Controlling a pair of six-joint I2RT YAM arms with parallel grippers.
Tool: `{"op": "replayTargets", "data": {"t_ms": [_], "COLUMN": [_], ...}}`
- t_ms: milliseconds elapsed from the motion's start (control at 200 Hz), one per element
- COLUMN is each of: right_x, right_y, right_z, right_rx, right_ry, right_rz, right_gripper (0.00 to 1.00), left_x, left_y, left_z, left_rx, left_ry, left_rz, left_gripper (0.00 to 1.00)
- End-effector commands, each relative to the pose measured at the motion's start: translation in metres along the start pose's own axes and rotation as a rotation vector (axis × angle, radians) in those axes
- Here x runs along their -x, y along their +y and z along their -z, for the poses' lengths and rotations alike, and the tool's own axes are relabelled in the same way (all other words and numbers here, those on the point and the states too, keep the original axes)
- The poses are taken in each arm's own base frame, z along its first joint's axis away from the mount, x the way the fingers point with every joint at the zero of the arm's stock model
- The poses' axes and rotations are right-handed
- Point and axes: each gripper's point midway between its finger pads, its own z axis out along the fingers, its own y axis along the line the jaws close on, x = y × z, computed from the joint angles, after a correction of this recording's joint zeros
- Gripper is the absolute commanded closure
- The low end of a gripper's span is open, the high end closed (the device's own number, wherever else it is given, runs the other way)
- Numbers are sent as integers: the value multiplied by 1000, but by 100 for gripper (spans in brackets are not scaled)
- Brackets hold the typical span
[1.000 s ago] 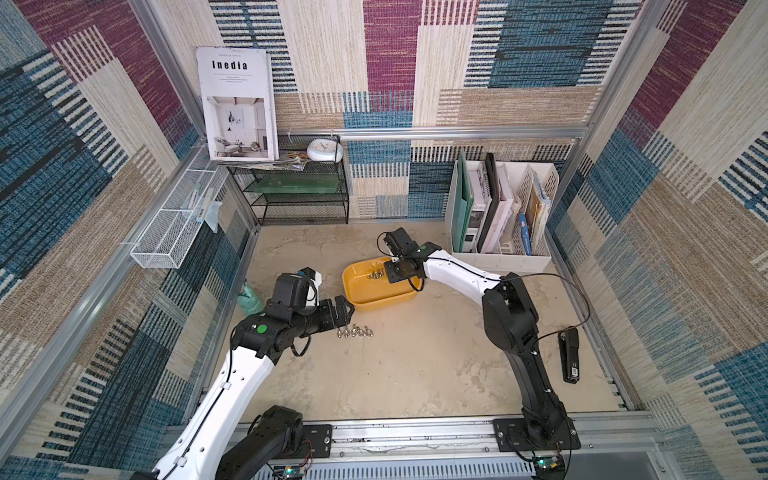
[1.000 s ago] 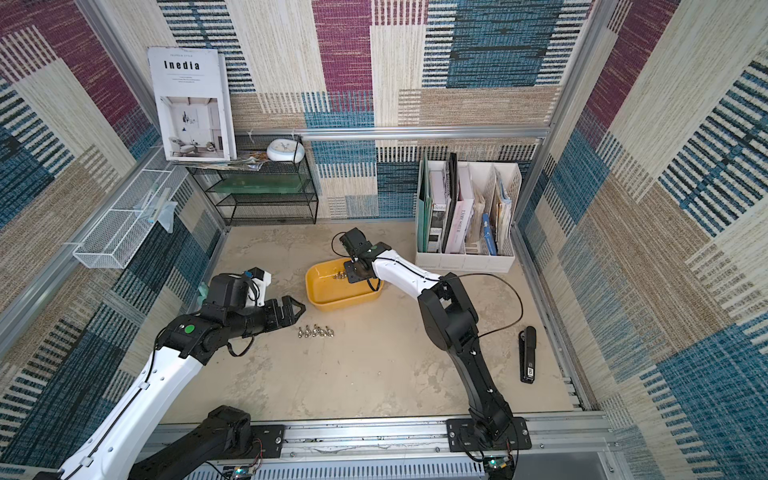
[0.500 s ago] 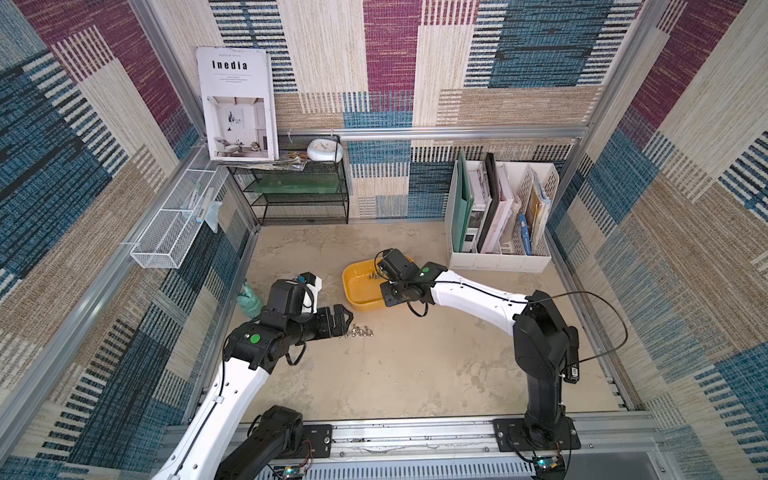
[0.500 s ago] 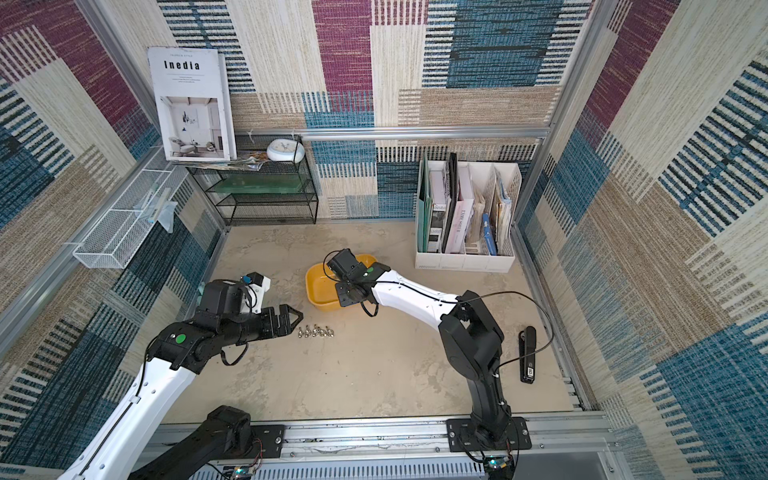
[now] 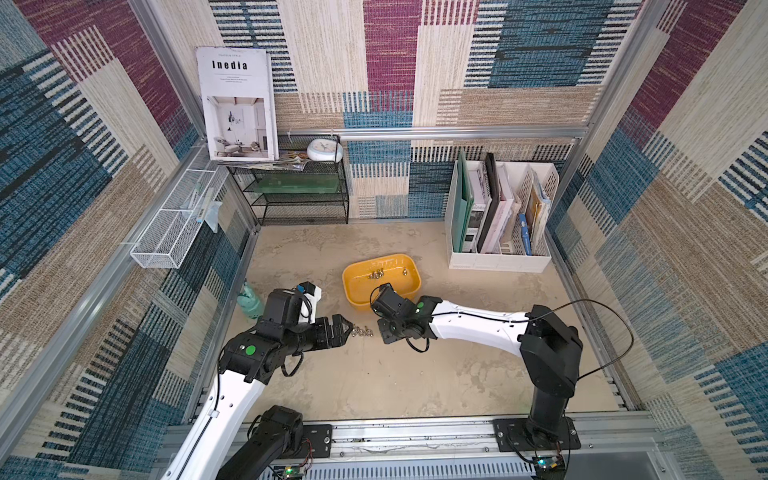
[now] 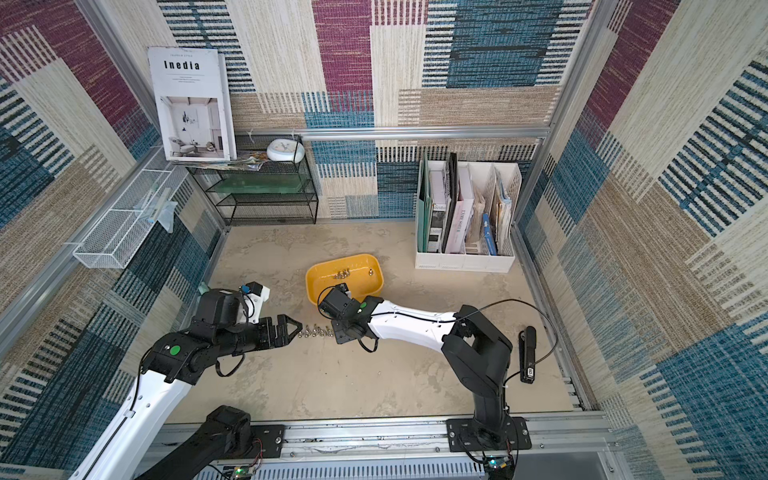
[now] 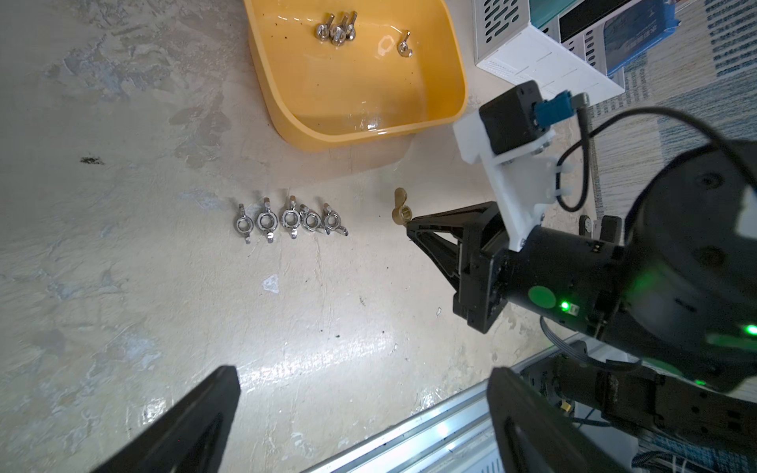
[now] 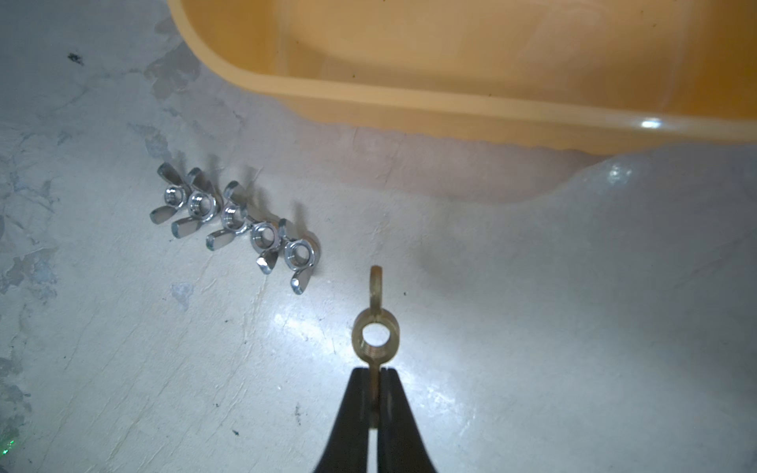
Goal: Take out the wing nut from the storage box
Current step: Place the wing nut at the center of the board.
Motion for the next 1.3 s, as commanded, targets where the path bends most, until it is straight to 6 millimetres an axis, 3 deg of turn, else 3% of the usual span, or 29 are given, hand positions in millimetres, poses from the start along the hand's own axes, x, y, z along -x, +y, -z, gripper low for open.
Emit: {"op": "replayTargets", "data": {"t_ms": [0,210,1062,1117,1212,1292], "right_x": [-2,-13,-8,-5,-1,4], "right_y": [11,13,21,23,24,25], "right_z": [-9,-30,-52,-49,-44,-37], "right_rx": [18,-2,-26,-21,-18,-13], "right_ry": [-14,17,21,14,1,-14], "right_rz": [-17,4,28,28,26,30], "right_gripper": [100,100,100,87,73,69], "left_x": [-6,-9,-10,-9,-9,-9], "left_y": [-1,-3,1,1,1,1], "left_z": [1,3,6,6,6,5], "left_rx": [-12,-20,-2,-1,1,2], "left_ry": [21,23,20,20,19,20], "left_rz": [14,11,5,3,-1,1], "left_gripper": [1,1,1,1,1,1]}}
